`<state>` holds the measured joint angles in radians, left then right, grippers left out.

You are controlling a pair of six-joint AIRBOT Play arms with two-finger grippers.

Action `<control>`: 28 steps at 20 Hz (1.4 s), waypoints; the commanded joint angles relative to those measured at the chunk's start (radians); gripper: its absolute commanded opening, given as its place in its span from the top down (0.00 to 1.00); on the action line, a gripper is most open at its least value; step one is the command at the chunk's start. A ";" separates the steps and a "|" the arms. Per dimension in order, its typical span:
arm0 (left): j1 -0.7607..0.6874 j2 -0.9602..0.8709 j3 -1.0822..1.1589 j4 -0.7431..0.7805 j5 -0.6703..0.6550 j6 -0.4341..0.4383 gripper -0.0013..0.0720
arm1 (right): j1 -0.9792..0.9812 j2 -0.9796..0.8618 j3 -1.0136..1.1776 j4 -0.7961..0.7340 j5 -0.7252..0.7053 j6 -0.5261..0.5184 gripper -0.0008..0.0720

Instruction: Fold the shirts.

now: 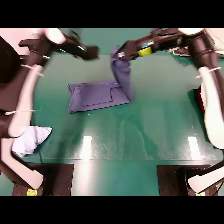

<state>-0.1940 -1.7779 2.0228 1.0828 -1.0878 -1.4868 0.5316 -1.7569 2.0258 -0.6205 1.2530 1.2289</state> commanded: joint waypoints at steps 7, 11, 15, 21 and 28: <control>0.286 0.306 0.013 0.093 -0.127 0.002 0.95 | 0.328 -0.199 0.015 -0.011 -0.374 -0.116 0.42; 0.288 0.306 0.013 0.092 -0.179 0.003 0.95 | 0.185 -0.140 -0.015 -0.154 -0.153 -0.031 0.42; 0.287 0.306 0.013 0.087 -0.191 0.003 0.95 | -0.064 -0.049 -0.248 -0.177 -0.070 0.019 0.42; 0.287 0.306 0.006 0.054 -0.183 0.022 0.95 | -0.311 -0.103 -0.448 -0.055 -0.003 0.092 0.12; 0.287 0.303 -0.023 0.031 -0.177 0.055 0.95 | -0.201 -0.193 -0.454 -0.024 -0.129 0.101 0.21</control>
<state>0.0925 -1.4742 2.0052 1.1244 -1.2682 -1.4483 0.2886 -1.9190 1.5803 -0.6605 1.1763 1.3231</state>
